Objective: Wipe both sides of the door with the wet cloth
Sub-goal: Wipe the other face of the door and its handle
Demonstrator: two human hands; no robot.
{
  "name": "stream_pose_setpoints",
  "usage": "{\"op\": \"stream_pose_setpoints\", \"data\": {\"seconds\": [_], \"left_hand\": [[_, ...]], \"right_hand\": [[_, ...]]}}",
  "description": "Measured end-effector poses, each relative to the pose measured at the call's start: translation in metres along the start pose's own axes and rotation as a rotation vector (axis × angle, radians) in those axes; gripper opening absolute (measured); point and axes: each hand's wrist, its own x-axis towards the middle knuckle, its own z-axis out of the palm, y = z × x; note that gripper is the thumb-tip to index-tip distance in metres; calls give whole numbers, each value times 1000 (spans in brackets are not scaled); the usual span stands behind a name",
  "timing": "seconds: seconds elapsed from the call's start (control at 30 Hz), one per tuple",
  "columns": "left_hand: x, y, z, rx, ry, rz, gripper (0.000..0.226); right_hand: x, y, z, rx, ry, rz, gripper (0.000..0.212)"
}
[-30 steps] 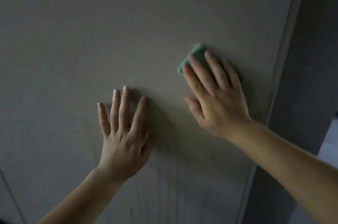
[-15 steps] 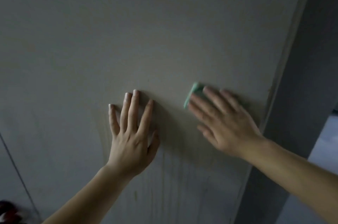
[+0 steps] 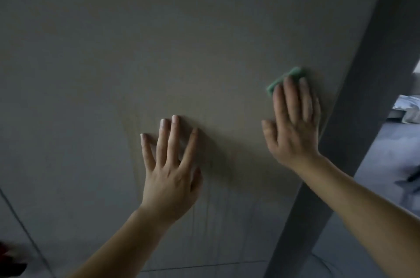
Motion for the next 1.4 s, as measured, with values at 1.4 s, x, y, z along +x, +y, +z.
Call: {"op": "stream_pose_setpoints", "data": {"seconds": [1.4], "left_hand": [[-9,-76,-31,79,88,-182,79]], "right_hand": [[55,-119,-1,130,-21,-183,73]]}}
